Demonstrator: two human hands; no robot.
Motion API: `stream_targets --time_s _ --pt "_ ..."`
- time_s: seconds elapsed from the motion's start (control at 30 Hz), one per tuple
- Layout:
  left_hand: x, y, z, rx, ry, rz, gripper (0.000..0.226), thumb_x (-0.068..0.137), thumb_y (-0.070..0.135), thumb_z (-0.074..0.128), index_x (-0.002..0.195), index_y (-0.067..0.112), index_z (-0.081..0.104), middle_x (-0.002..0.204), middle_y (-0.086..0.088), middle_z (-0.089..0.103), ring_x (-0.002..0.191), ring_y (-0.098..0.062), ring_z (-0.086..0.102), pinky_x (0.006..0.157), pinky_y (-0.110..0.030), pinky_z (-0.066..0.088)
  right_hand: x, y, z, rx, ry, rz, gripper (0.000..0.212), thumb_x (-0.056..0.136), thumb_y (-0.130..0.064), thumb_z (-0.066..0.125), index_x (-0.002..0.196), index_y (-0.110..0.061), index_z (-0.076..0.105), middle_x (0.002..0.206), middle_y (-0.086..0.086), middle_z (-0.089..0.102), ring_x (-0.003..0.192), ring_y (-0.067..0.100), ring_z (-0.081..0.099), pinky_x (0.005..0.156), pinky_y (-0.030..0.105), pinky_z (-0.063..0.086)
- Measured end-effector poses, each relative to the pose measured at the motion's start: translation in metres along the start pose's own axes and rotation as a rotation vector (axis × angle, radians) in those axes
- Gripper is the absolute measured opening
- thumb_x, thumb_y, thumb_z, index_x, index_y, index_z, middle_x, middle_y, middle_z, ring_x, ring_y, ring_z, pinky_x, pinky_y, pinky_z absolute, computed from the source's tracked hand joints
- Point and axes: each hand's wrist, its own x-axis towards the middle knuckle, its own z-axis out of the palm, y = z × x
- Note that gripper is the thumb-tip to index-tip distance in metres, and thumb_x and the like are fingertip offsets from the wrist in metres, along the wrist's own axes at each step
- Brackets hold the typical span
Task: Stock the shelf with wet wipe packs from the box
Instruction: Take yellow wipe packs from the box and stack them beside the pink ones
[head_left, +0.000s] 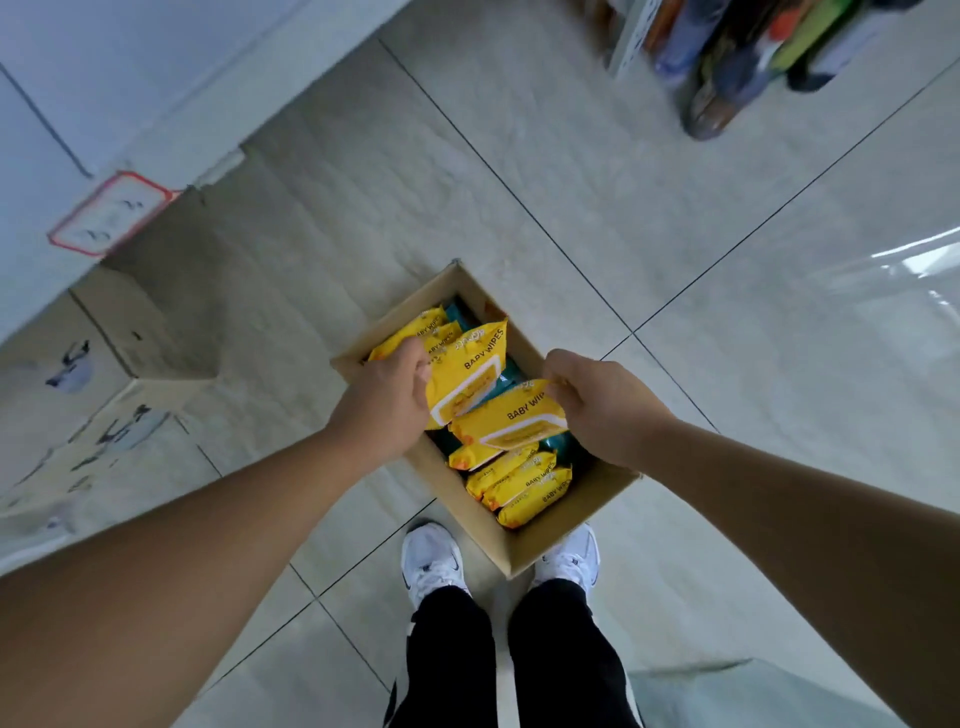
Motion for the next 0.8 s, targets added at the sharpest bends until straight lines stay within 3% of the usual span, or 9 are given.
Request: stream_targets --time_s 0.17,0.3,0.43,0.5,0.67,0.8 --pt "-0.009 0.049 -0.074 0.012 0.036 0.041 0.009 0.099 0.012 0.049 0.091 0.014 0.052 0.079 -0.003 0.058 0.073 -0.03 0.054 0.063 -0.037 0.043 -0.043 -0.04 -0.054 0.103 0.119 -0.025 0.015 0.101 -0.022 0.046 0.088 -0.028 0.045 0.072 0.002 0.057 0.069 0.025 0.054 0.064 0.04 0.047" --pt "-0.026 0.093 -0.141 0.017 0.004 0.077 0.009 0.098 0.015 0.05 0.09 0.017 0.051 0.077 -0.002 0.06 0.072 -0.027 0.057 0.064 -0.037 0.044 -0.083 -0.076 -0.102 0.192 0.19 -0.022 0.012 0.102 -0.026 0.046 0.09 -0.029 0.05 0.074 0.002 0.061 0.071 0.022 0.058 0.067 0.038 0.05" --pt "-0.051 0.146 -0.216 0.048 -0.014 0.129 0.007 0.098 0.017 0.052 0.092 0.017 0.054 0.07 0.007 0.057 0.068 -0.018 0.056 0.057 -0.029 0.037 -0.126 -0.125 -0.159 0.325 0.247 -0.056 0.019 0.102 -0.025 0.049 0.085 -0.031 0.054 0.066 -0.006 0.056 0.062 0.009 0.053 0.061 0.031 0.047" --pt "-0.064 0.177 -0.259 0.056 -0.043 0.155 0.008 0.099 0.019 0.052 0.091 0.017 0.054 0.071 0.005 0.058 0.068 -0.017 0.058 0.06 -0.032 0.042 -0.147 -0.154 -0.192 0.379 0.265 -0.088 0.019 0.102 -0.023 0.05 0.085 -0.026 0.057 0.068 -0.007 0.059 0.06 0.001 0.053 0.06 0.026 0.046" --pt "-0.102 0.246 -0.374 0.054 -0.013 0.182 0.021 0.1 0.02 0.052 0.081 0.028 0.049 0.071 0.005 0.057 0.07 -0.02 0.061 0.07 -0.04 0.05 -0.195 -0.236 -0.281 0.454 0.295 -0.216 0.019 0.103 -0.023 0.05 0.086 -0.023 0.058 0.081 0.006 0.07 0.071 0.014 0.062 0.068 0.037 0.054" --pt "-0.151 0.29 -0.465 0.057 0.08 0.176 0.024 0.101 0.022 0.051 0.079 0.031 0.049 0.072 0.006 0.057 0.068 -0.013 0.059 0.072 -0.038 0.051 -0.236 -0.299 -0.337 0.455 0.339 -0.349 0.021 0.103 -0.026 0.051 0.083 -0.026 0.057 0.08 0.01 0.068 0.069 0.021 0.063 0.065 0.035 0.051"
